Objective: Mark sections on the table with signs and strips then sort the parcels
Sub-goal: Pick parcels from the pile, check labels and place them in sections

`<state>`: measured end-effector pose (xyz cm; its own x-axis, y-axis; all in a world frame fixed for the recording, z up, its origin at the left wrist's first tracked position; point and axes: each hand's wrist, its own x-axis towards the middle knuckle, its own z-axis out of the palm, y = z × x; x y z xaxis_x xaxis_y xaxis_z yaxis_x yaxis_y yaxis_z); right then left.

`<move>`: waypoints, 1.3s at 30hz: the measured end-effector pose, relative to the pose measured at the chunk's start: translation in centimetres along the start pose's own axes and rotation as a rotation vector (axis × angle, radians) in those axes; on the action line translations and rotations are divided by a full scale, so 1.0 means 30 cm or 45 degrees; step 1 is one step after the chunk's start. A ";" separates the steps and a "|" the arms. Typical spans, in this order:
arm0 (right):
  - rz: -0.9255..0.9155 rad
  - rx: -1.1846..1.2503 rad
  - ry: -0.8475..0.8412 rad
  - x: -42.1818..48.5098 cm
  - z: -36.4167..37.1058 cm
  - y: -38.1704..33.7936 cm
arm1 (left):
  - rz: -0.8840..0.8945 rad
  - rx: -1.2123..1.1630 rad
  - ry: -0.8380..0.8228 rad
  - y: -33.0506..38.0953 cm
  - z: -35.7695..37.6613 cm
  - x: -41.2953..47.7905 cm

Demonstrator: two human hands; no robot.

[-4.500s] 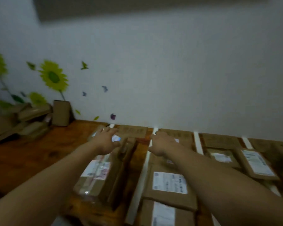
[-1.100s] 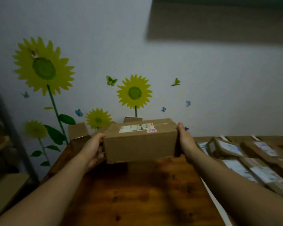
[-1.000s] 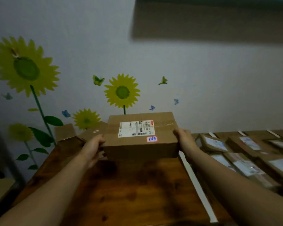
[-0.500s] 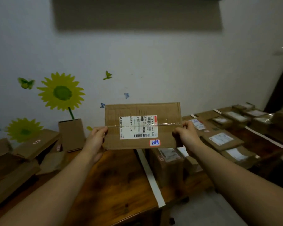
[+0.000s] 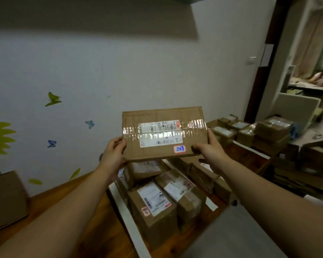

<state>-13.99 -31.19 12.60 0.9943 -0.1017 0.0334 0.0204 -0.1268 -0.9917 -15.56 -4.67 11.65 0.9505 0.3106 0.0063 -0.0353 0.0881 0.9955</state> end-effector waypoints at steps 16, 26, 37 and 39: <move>0.049 -0.094 0.294 0.405 -0.785 0.196 | -0.149 0.105 -0.284 -0.130 0.929 0.150; 0.286 -0.297 0.254 0.621 -1.247 0.401 | -0.264 0.342 -0.339 -0.327 1.466 0.171; 0.295 -0.457 0.158 1.037 -1.321 0.513 | -0.366 0.424 -0.297 -0.476 1.715 0.478; 0.272 -0.517 0.090 1.121 -1.313 0.519 | -0.397 0.395 -0.264 -0.487 1.737 0.537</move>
<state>15.64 -75.46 3.18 0.9619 -0.2328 -0.1436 -0.2406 -0.4703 -0.8491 16.34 -50.29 2.13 0.9437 0.1164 -0.3096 0.3248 -0.1492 0.9339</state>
